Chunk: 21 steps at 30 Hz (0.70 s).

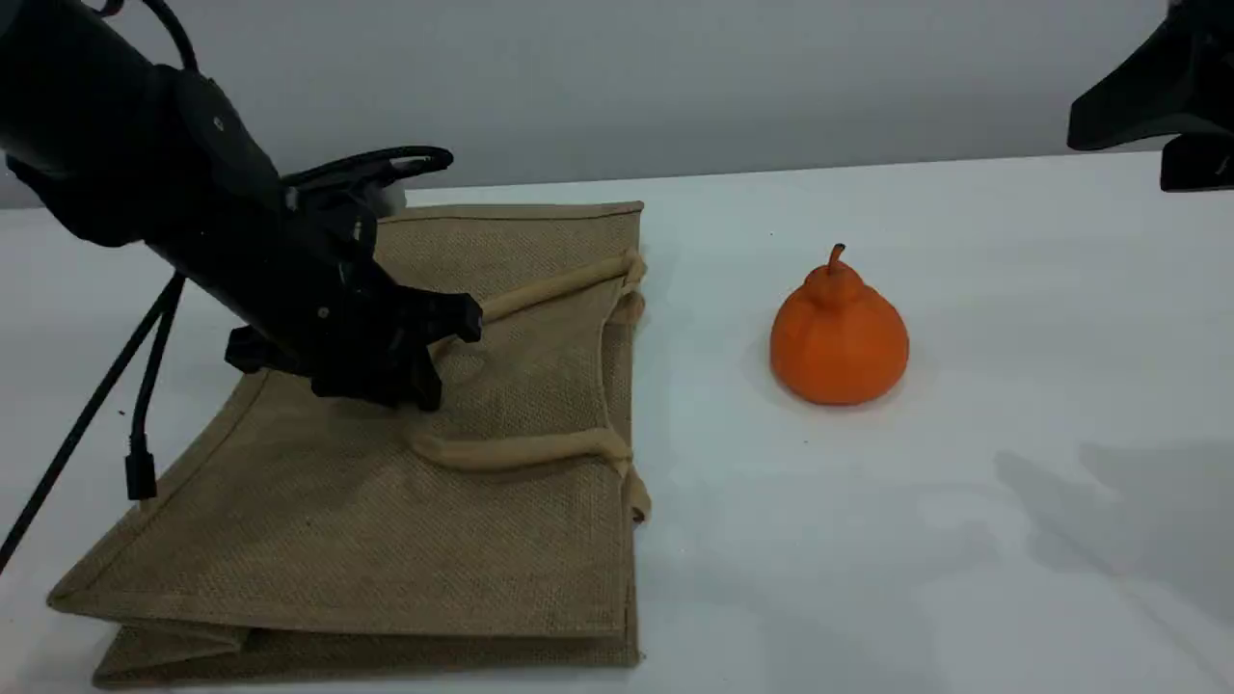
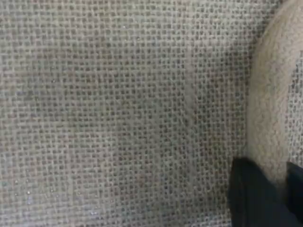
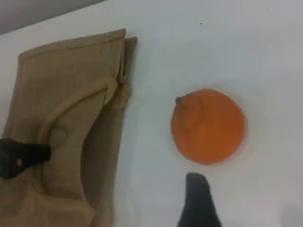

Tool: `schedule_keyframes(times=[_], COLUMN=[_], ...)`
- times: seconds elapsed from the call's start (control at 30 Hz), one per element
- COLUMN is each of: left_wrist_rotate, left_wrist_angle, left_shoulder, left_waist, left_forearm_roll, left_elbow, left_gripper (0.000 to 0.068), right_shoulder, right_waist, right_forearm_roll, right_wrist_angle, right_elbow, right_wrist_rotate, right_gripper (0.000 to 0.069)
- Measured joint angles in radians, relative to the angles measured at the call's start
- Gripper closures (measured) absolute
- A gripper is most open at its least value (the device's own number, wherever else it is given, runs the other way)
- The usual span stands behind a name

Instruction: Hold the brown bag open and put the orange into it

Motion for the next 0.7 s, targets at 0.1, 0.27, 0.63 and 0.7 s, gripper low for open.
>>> schedule_keyframes(times=[0.1, 0.27, 0.63, 0.7], left_wrist_rotate=[0.002, 0.011, 0.035, 0.038], left_wrist_angle=[0.009, 0.059, 0.207, 0.242], left_shoulder=[-0.001, -0.022, -0.218, -0.259], left_waist=[0.000, 0.001, 0.001, 0.001], left_forearm_roll=[0.001, 0.008, 0.011, 0.011], left_elbow=[0.000, 0.001, 0.003, 0.003], left_gripper=[0.0571, 0.0581, 0.0589, 0.0589], right_shoulder=[0.000, 0.000, 0.000, 0.000], right_waist=[0.000, 0.000, 0.000, 0.000], right_forearm_roll=[0.000, 0.000, 0.000, 0.001], right_wrist_angle=[0.000, 0.000, 0.002, 0.020], right_elbow=[0.000, 0.000, 0.000, 0.000], right_wrist_rotate=[0.000, 0.000, 0.000, -0.010], right_gripper=[0.0273, 0.0273, 0.0273, 0.0273])
